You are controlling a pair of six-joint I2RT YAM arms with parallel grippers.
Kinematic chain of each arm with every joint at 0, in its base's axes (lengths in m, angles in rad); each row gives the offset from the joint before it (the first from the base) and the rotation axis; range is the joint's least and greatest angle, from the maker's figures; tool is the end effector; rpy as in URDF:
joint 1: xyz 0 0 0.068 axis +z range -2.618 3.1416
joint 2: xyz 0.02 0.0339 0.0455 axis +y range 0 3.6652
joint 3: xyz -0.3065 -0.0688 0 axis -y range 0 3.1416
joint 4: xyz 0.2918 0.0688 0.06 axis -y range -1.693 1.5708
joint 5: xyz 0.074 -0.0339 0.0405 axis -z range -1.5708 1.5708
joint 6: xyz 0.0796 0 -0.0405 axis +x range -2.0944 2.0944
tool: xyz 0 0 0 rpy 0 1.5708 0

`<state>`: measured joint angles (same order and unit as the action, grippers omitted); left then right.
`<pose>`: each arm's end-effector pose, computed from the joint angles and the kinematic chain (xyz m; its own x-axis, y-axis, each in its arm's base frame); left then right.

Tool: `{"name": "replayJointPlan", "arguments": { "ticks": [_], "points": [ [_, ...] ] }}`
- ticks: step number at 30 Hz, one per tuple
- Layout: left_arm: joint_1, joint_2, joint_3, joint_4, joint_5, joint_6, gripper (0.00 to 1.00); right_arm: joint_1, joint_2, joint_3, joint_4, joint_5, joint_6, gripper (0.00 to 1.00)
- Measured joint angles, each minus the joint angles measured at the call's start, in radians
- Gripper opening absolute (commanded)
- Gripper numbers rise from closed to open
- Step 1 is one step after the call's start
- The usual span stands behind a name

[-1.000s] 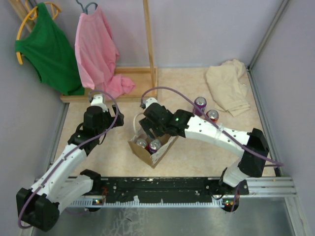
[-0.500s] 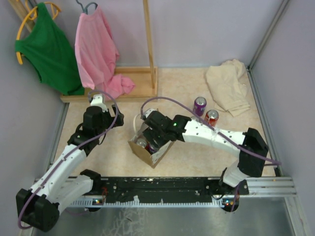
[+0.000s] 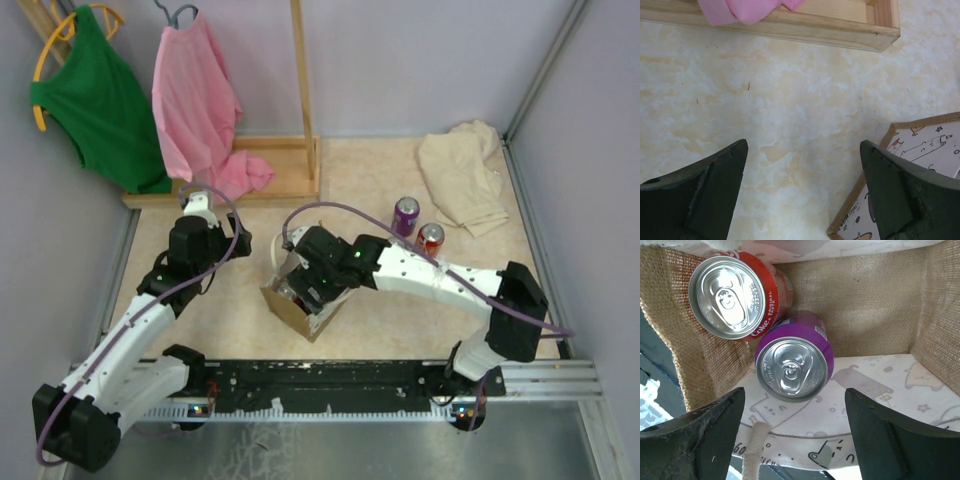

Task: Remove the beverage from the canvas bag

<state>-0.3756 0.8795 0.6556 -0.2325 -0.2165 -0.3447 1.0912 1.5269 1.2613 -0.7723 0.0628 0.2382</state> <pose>0.2469 -0.0790 0.2765 -0.4463 -0.1788 -0.8768 0.0298 0.9763 -0.2142 0.1806 0.3364 0.2688 -0.5917 -0.6273 -0.5064 -0.7524 0.6553 0.0673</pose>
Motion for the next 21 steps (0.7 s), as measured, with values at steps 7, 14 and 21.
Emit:
{"name": "replayJointPlan", "arguments": {
  "ticks": [7,14,21],
  "points": [
    [0.0,0.0,0.0,0.0,0.0,0.0,1.0,0.0,0.059,-0.005,0.003,0.003,-0.014,0.81],
    [0.0,-0.005,0.0,-0.002,-0.004,0.0,1.0,0.001,0.105,-0.02,0.034,0.019,-0.019,0.77],
    [0.0,-0.012,0.0,-0.011,-0.005,0.0,1.0,0.006,0.143,-0.022,0.069,0.034,-0.02,0.54]
  ]
}}
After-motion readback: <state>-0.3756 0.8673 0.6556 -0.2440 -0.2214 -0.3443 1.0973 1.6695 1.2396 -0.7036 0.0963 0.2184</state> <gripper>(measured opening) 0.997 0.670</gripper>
